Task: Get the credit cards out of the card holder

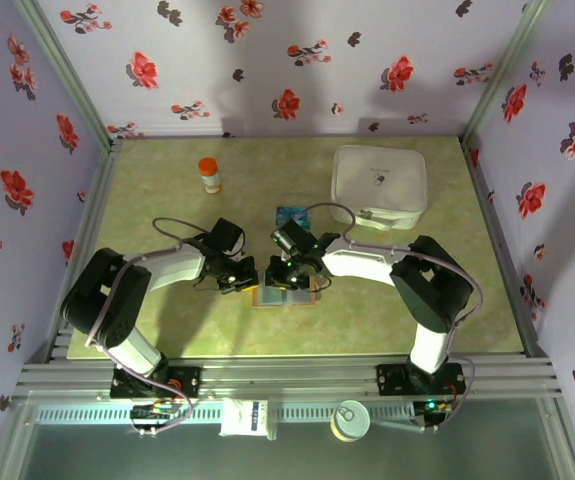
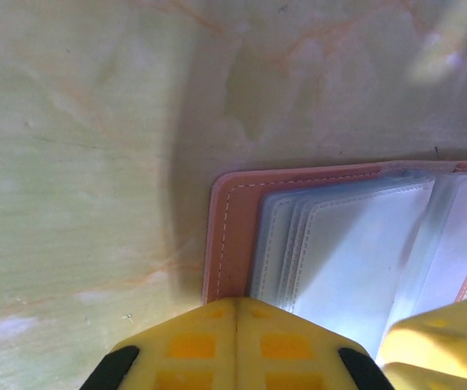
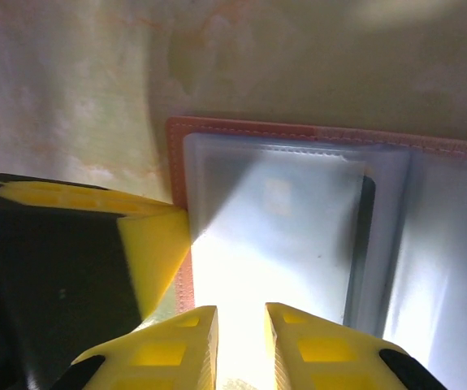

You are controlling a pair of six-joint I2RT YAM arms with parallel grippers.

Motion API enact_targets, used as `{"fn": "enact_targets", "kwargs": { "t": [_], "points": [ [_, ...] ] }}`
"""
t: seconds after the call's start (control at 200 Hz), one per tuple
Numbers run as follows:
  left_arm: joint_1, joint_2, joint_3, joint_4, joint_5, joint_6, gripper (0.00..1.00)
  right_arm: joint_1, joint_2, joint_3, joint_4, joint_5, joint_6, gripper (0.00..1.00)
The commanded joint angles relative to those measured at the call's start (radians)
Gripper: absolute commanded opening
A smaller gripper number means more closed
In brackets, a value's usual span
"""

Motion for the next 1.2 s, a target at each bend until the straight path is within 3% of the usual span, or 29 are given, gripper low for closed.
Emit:
{"fn": "enact_targets", "kwargs": {
  "t": [0.0, 0.58, 0.935, 1.195],
  "points": [
    [-0.007, 0.024, -0.001, -0.04, -0.033, 0.019, 0.0, 0.006, 0.025, -0.009, 0.013, -0.009, 0.006, 0.23],
    [-0.007, 0.045, 0.024, -0.053, -0.032, 0.03, 0.0, 0.002, -0.036, -0.028, -0.112, 0.109, -0.048, 0.23],
    [-0.007, 0.038, 0.035, -0.071, -0.036, 0.037, 0.0, -0.018, -0.051, -0.066, -0.082, 0.096, -0.041, 0.22],
    [-0.007, -0.011, 0.037, -0.08, -0.051, 0.026, 0.0, -0.051, -0.084, -0.147, 0.047, 0.04, 0.012, 0.2]
  ]
}}
